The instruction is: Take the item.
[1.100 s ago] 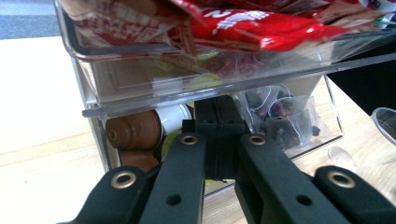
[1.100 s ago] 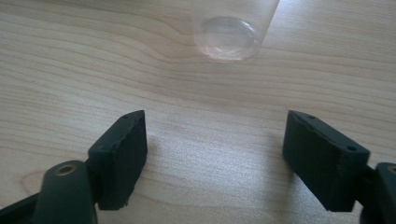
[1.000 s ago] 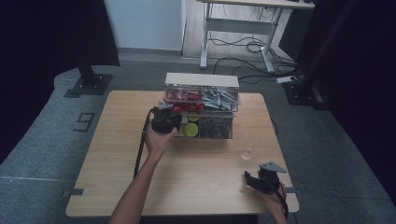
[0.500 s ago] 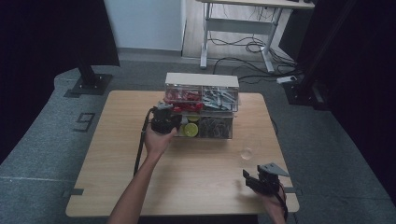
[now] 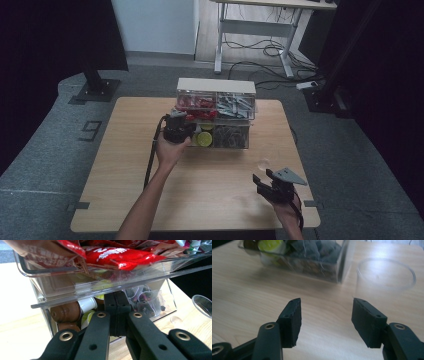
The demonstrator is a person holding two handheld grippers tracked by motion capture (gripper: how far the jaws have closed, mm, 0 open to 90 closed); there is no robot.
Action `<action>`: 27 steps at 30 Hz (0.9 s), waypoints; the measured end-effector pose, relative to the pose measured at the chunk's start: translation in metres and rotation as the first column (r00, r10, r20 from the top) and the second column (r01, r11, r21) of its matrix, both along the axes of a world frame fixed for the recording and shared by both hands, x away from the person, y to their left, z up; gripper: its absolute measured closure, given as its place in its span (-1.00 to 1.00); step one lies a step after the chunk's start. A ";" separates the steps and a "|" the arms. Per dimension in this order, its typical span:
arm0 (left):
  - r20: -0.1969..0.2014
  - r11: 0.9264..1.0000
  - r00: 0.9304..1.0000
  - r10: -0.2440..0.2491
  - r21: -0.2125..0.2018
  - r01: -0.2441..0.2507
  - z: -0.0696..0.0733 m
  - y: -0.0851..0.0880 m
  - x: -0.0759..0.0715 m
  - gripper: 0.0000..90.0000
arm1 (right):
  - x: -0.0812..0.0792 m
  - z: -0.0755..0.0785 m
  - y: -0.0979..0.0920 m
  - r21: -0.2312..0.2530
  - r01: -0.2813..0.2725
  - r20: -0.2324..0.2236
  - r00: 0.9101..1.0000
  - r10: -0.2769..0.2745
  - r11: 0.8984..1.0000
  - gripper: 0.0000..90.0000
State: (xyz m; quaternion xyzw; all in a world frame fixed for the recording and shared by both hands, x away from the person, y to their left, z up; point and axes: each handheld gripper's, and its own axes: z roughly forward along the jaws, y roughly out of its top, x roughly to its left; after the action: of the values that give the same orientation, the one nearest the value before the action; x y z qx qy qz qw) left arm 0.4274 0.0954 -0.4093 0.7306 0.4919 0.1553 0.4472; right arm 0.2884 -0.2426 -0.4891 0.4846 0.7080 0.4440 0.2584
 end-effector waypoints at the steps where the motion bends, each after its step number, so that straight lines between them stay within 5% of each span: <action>1: 0.000 1.000 1.000 0.000 0.000 0.000 0.000 0.000 0.000 1.00 | 0.000 0.000 0.000 0.000 0.000 0.000 1.000 0.000 1.000 -0.08; 10: -0.004 1.000 1.000 -0.005 -0.007 0.005 0.002 0.001 -0.001 1.00 | 0.022 0.023 0.012 0.035 -0.039 0.031 0.999 0.038 0.999 0.02; 27: -0.012 1.000 1.000 -0.007 -0.004 0.007 0.001 -0.002 0.001 1.00 | 0.057 0.025 0.034 0.051 -0.084 0.007 0.996 0.084 0.995 0.25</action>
State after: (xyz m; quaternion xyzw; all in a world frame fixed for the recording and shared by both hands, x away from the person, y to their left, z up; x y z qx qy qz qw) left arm 0.4286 0.0939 -0.4082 0.7324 0.4923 0.1487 0.4462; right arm 0.3450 -0.2087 -0.4636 0.4600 0.7154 0.4736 0.2285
